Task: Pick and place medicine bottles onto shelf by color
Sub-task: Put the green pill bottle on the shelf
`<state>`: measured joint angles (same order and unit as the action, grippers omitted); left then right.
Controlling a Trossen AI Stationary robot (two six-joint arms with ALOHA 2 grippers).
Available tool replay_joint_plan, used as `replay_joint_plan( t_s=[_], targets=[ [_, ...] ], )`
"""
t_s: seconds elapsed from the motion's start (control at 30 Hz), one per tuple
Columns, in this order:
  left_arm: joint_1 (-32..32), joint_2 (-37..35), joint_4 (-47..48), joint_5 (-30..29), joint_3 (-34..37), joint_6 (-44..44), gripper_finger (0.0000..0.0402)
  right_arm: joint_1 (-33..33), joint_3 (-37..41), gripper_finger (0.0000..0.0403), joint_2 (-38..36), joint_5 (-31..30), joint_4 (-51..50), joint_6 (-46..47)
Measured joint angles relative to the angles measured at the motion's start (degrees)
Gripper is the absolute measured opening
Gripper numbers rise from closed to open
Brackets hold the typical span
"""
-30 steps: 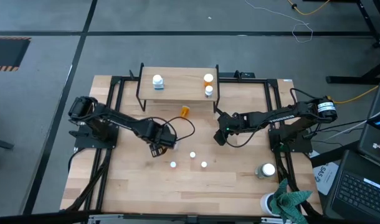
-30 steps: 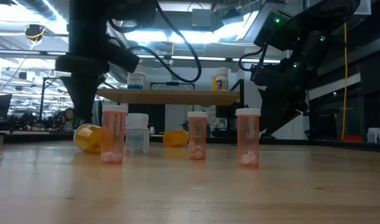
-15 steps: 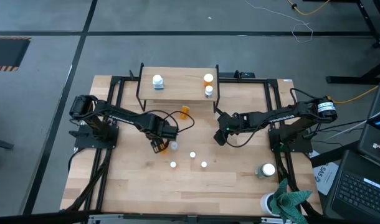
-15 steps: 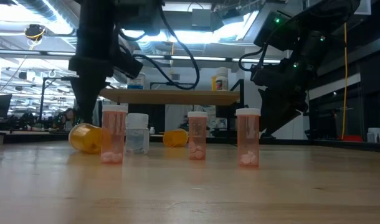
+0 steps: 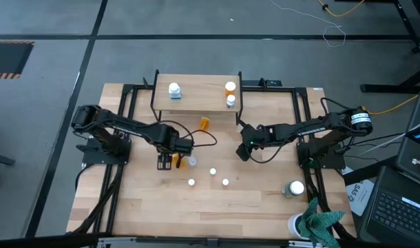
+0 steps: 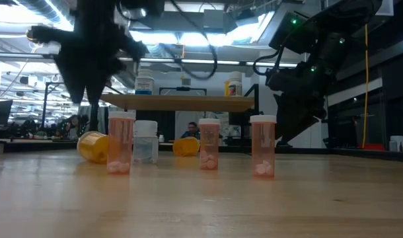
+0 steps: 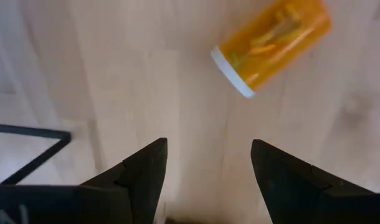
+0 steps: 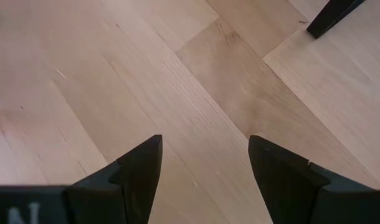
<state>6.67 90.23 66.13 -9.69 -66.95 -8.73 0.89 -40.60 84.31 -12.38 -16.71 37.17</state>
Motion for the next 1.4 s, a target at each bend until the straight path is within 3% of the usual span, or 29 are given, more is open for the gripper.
replay_joint_plan(
  t_s=[0.13,0.3,0.37,0.67,0.83,1.07,1.3,1.4],
  targets=[
    [0.8,-3.7,3.4,0.4,-4.3,-4.5,0.0228,0.0,0.0,0.0241,0.0,0.0,0.5,0.0],
    [2.1,-9.1,4.9,0.4,-5.1,-25.1,0.0228,0.0,0.0,0.0241,0.0,0.0,1.0,0.0],
    [3.3,-10.5,5.6,0.2,-5.1,-29.1,0.0228,0.0,0.0,0.0241,0.0,0.0,1.2,0.0],
    [8.4,-13.9,6.1,0.2,-5.1,-29.8,0.0228,0.0,0.0,0.0241,0.0,0.0,3.7,-0.1],
    [8.5,-15.2,6.5,-0.3,-5.1,-29.8,0.0228,0.1,0.0,0.0241,0.0,0.0,6.4,1.1],
    [8.5,-15.4,6.8,-0.4,-5.1,-29.8,0.0228,-0.2,0.0,0.0241,0.0,3.4,6.7,13.2],
    [8.5,-15.4,6.8,-3.1,-5.1,-28.3,0.0228,-0.4,0.0,0.0241,0.0,3.5,8.4,15.3],
    [8.5,-15.4,6.8,-3.1,-5.1,-28.2,0.0228,-0.2,-0.3,0.0241,0.0,7.5,10.1,11.9]
  ],
)
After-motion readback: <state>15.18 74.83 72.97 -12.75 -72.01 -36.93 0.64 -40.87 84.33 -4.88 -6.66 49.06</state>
